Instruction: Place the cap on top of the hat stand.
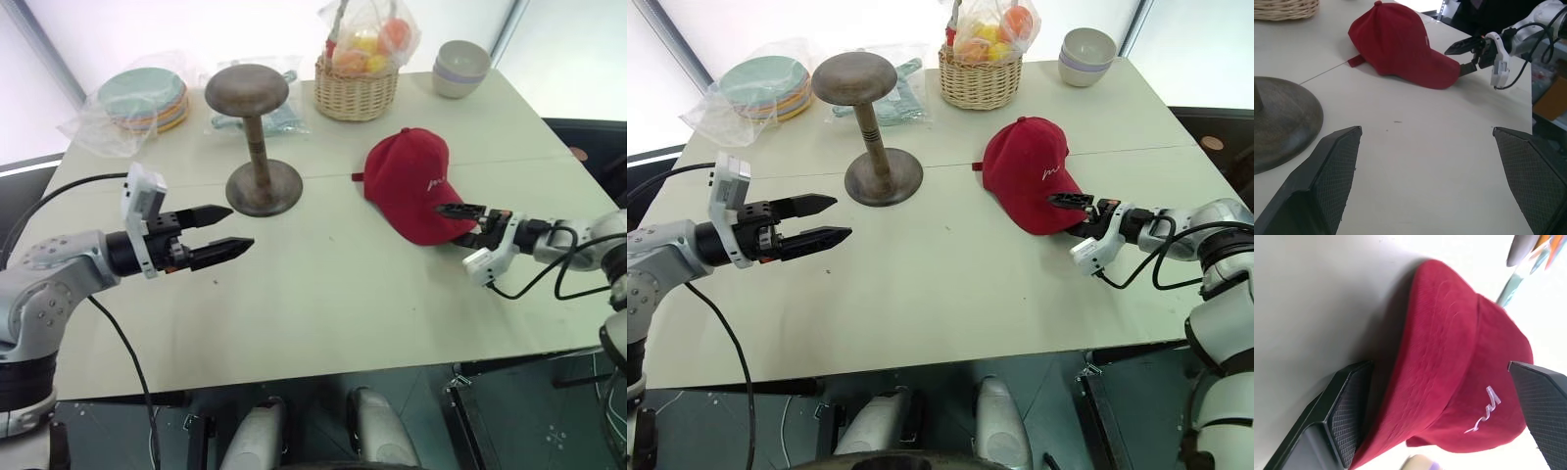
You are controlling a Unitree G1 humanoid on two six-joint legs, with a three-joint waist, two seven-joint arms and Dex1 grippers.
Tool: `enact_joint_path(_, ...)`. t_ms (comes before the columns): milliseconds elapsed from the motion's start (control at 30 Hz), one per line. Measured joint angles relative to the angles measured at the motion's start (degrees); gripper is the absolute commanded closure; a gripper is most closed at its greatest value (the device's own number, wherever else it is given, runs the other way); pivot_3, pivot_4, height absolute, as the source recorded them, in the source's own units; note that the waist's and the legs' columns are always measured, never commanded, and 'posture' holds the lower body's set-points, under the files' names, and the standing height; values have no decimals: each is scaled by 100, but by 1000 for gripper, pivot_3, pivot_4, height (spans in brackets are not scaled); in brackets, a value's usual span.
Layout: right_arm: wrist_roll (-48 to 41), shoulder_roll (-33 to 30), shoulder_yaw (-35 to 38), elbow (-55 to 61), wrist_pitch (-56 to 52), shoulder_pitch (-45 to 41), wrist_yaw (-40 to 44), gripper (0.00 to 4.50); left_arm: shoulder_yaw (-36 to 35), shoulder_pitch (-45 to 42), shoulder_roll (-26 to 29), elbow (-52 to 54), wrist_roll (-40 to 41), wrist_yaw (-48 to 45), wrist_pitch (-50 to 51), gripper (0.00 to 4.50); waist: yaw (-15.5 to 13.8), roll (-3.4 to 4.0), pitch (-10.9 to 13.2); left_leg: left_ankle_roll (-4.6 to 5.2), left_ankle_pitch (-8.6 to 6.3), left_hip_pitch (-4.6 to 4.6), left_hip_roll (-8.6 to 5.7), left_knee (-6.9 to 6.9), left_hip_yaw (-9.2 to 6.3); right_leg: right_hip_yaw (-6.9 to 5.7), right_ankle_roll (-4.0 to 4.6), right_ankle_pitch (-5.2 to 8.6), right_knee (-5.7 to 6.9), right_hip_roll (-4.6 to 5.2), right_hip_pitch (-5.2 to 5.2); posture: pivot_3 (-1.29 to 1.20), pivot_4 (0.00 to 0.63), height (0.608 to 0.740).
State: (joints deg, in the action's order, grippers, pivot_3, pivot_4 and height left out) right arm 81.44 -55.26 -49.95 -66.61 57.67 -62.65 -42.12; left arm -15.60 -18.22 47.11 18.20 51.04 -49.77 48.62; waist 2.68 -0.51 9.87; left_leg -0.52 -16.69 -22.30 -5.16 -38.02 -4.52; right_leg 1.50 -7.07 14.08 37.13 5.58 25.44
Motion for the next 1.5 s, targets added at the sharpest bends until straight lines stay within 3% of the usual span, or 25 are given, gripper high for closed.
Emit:
enact_joint_path(233,246,282,-558,-12,0,-135,-705,4478,-114,89,0,7,43,144,0,0,-25,0,0,0,0,0,-3,-2,-2,0,0,0,-1,1,-3,0,150,740)
enact_joint_path(467,74,316,-623,-119,-61,-257,-730,4478,-175,112,4,11,48,157,-1,0,-14,-3,-2,-1,1,3,-4,-2,-6,-1,0,0,-2,0,-8,0,150,740)
enact_joint_path(633,-474,305,-320,-109,17,-213,-246,4478,-316,109,51,-22,39,197,-6,0,-11,-3,-2,-1,1,3,-3,-2,-6,-1,0,0,-2,0,-8,0,150,740)
enact_joint_path(800,-2230,271,1159,243,-421,-547,1340,4478,-615,-98,436,-427,-80,224,-63,0,20,7,6,0,1,1,0,1,-4,0,0,0,-4,0,-5,0,150,740)
enact_joint_path(933,-3500,329,2419,1595,-1679,-1196,2887,4478,-780,-368,681,-815,-223,141,-189,0,38,14,11,0,0,-2,4,12,-15,-6,1,0,-6,-2,1,0,150,740)
enact_joint_path(1033,-4070,826,3017,2980,-2682,-1474,3875,4478,-789,-573,857,-1187,-392,15,-317,0,64,14,10,0,0,-3,4,12,-16,-8,0,0,-5,-2,1,0,150,740)
enact_joint_path(1167,-4472,2064,3075,3956,-3855,-1709,5116,4478,-745,-930,922,-1610,-656,-168,-594,0,89,10,8,0,0,-5,2,0,-18,-9,0,0,4,-1,0,0,150,740)
enact_joint_path(1367,-4340,3277,2640,3904,-4578,-1824,5603,4478,-741,-956,930,-1792,-851,-255,-770,0,67,8,8,1,0,-20,-5,-1,-32,-19,-1,-1,9,5,10,0,150,740)
enact_joint_path(1500,-4260,3665,2463,3798,-4546,-1995,5601,4478,-879,-671,925,-1516,-784,-211,-672,0,131,7,7,0,0,-20,-3,4,-34,-20,-1,-1,9,4,12,0,150,740)
